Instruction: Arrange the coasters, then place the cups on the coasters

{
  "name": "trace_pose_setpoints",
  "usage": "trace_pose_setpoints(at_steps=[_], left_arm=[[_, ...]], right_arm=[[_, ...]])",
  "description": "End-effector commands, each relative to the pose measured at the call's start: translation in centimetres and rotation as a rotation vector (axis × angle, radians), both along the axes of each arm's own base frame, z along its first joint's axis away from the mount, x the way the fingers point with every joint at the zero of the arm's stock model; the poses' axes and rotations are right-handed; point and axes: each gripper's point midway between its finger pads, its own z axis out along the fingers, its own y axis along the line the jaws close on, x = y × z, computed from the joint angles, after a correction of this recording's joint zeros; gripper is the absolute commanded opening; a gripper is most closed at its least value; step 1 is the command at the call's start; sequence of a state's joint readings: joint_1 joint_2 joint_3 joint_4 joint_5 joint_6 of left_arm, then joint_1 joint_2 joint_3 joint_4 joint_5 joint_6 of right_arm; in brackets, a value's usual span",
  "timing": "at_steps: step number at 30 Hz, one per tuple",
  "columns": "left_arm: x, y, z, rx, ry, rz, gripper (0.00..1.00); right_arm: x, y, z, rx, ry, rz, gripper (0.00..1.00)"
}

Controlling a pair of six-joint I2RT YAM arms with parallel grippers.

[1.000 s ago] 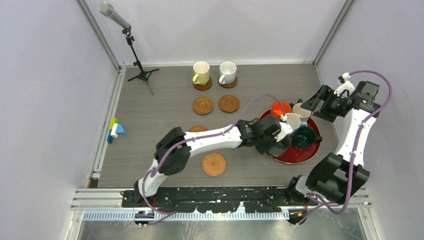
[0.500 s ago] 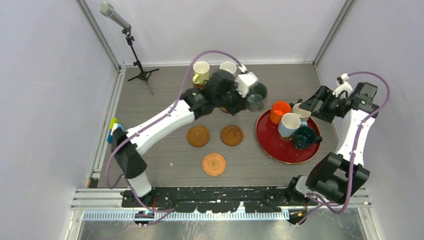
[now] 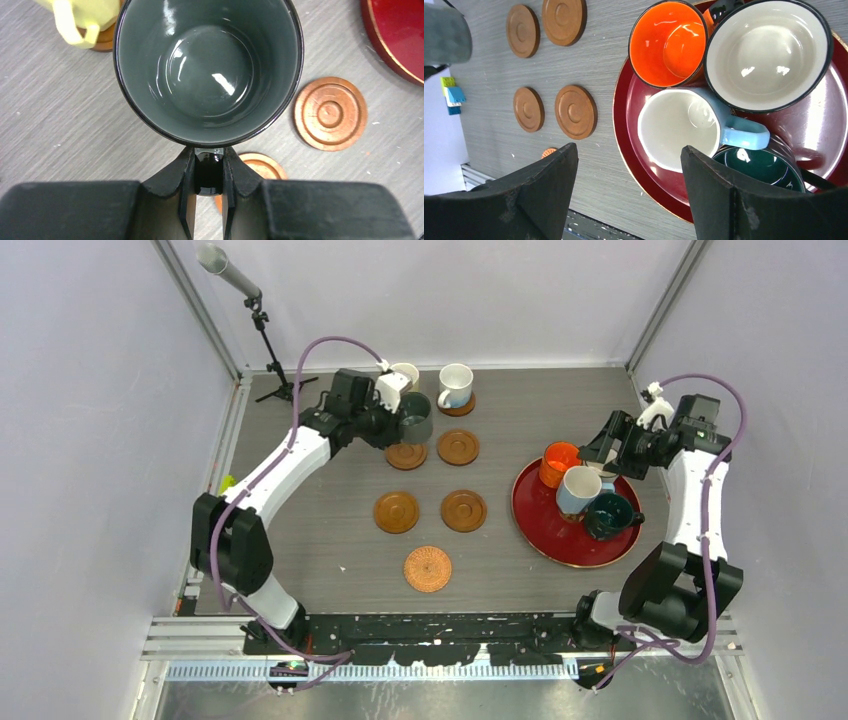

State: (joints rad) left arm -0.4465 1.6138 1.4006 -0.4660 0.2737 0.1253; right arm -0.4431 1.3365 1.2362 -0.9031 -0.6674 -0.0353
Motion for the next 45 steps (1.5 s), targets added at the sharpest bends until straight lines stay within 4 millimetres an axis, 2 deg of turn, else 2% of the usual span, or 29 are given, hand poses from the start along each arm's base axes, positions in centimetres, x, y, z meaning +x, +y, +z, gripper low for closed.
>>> trace_pose_setpoints(at_steps=[1,4,9,22,34,45], left_arm=[[4.0,-0.1,3.4,-0.091,-0.198,-0.034,0.0],[5.5,0.6,1.2,-0.081,-0.177,-0.018,0.0],[7.0,1.2,-1.2,-0.089,-0.145,-0.01,0.0],[6.2,1.4,-6.5,-0.058,-0.069,-0.018,0.0],[6.5,1.7,-8.9,-0.022,-0.045,-0.014,0.0],[5.8,2.4,-9.6,0.004,-0.038,-0.001,0.0]], right_arm=[[1.5,-0.4,1.2,-0.076,-0.049,0.017,0.8],[1.6,-0.3,1.1,-0.081,-0.045,0.024,0.8],[1.7,-0.1,0.9,-0.076,-0.039,0.029,0.8],[1.8,-0.1,0.6,-0.071,-0.033,0.026,0.8],[1.8,-0.1,0.5,-0.07,-0.028,0.025,0.8],[1.8,-0.1,0.3,-0.068,-0.025,0.024,0.8]])
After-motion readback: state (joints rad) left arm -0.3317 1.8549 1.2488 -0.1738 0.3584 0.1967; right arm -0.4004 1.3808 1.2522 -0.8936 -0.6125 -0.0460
